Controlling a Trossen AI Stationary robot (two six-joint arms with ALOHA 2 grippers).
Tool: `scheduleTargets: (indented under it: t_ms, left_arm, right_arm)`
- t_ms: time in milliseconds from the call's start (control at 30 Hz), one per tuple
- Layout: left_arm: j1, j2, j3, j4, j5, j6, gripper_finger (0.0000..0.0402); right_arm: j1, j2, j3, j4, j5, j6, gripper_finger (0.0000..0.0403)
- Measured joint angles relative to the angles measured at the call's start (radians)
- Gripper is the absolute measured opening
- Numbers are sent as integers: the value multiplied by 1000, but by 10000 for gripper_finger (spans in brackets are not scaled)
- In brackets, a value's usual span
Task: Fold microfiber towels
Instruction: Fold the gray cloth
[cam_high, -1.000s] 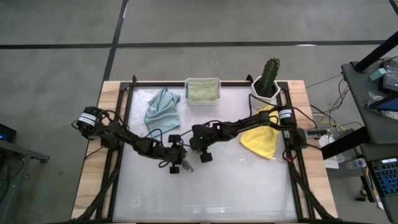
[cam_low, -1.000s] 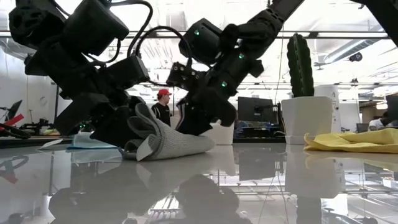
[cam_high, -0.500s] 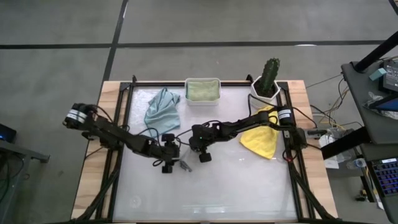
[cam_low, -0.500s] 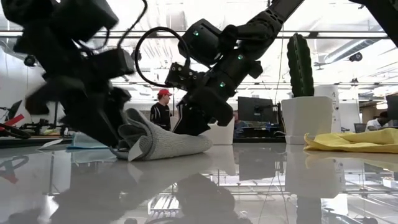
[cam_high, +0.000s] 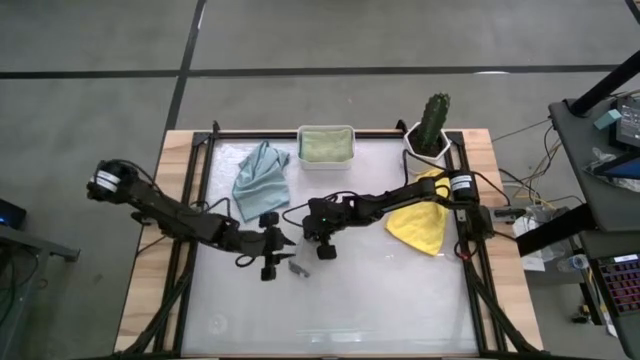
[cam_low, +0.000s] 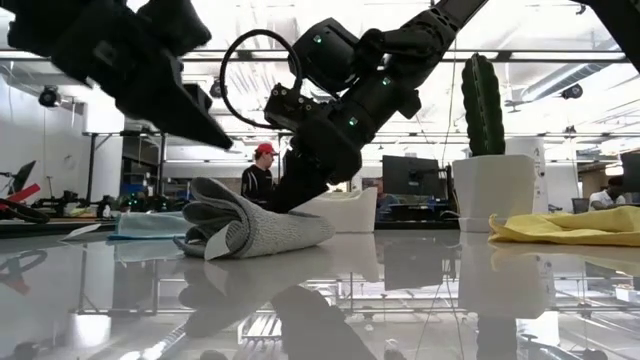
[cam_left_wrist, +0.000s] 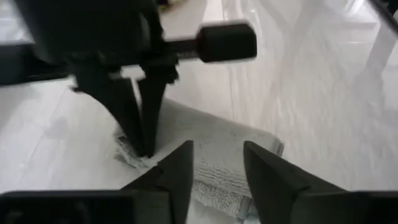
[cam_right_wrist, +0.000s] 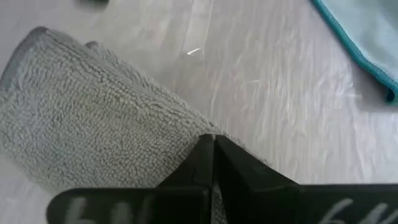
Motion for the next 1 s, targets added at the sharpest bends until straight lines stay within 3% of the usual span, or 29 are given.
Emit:
scheduleTargets:
  t_ms: [167,367,667,1000]
  left_arm:
    - [-5,149,0,155,38,0,59]
    - [-5,295,5,135,121,-115,5]
    - [-5,350,11,156,121,-150,6]
    - [-5,332,8,148,125,-149,6]
  right_arm:
    - [0,0,0,5,0,20,8]
    - [0,0,0,19,-1,35,8]
    - [-17,-4,31,-17,-2,95,17]
    - [-35,-16,88,-101,-20,52,91]
